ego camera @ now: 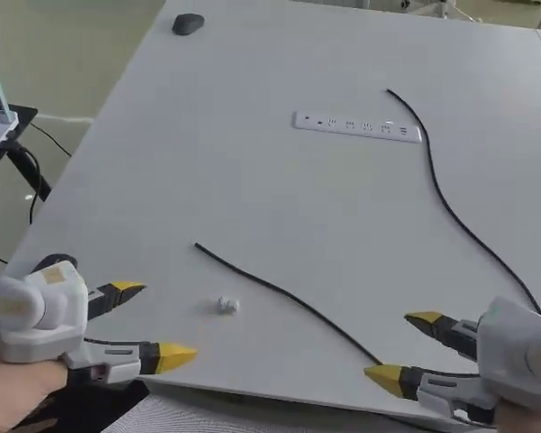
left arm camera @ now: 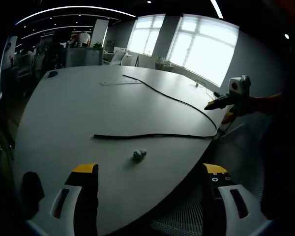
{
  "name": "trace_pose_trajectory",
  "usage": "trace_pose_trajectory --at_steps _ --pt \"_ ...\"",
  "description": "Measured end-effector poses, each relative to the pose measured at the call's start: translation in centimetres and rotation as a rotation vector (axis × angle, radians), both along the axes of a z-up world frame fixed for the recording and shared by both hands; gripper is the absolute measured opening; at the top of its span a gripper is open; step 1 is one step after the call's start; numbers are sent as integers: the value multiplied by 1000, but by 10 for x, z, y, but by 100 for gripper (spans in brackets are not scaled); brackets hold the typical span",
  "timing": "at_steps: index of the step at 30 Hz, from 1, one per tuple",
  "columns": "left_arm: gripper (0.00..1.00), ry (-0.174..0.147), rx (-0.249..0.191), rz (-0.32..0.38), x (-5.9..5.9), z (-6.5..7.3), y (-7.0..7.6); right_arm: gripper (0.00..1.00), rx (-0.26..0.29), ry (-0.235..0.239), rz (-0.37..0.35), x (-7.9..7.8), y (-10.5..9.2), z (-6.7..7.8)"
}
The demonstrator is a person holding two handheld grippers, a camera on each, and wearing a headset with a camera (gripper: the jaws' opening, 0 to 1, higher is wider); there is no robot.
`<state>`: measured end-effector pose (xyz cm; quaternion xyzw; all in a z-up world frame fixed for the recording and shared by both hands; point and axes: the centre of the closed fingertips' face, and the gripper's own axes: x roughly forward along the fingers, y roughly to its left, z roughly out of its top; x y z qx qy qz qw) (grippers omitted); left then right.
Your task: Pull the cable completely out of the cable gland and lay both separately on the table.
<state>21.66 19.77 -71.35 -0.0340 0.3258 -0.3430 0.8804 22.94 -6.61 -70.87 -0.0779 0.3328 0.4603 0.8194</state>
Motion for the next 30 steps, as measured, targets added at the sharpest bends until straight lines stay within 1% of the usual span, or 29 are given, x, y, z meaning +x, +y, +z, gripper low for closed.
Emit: trace_pose_trajectory --at_steps 4,6,7,8,10,14,18,21,24,27,30 --pt "87 19 5 -14 -5 -1 -2 65 -4 14 -3 -1 -6 -4" --pt "88 23 6 -18 -6 -1 -4 66 4 18 -3 -2 -7 -1" --pt "88 17 10 -19 -6 1 -4 66 6 19 -3 -2 -7 -1" --pt "88 14 6 -18 -5 2 -5 67 6 18 1 -2 -8 -1" --pt "88 18 -3 -12 -5 4 -6 67 1 17 7 -3 -9 -1" --pt "88 18 -1 -20 -6 5 -9 67 4 13 17 -1 -9 0" --pt "88 18 -8 -16 -5 7 -11 67 15 11 14 0 -7 2" --pt "86 26 -10 -19 -5 8 -13 67 20 12 13 -1 -5 1" --pt "87 27 -26 -9 -2 10 -13 67 18 11 16 -1 -4 0" --pt "87 18 -23 -14 0 12 -14 67 22 12 14 -1 -3 1" --pt "87 21 -29 -10 1 12 -14 67 20 14 11 -1 -4 0"
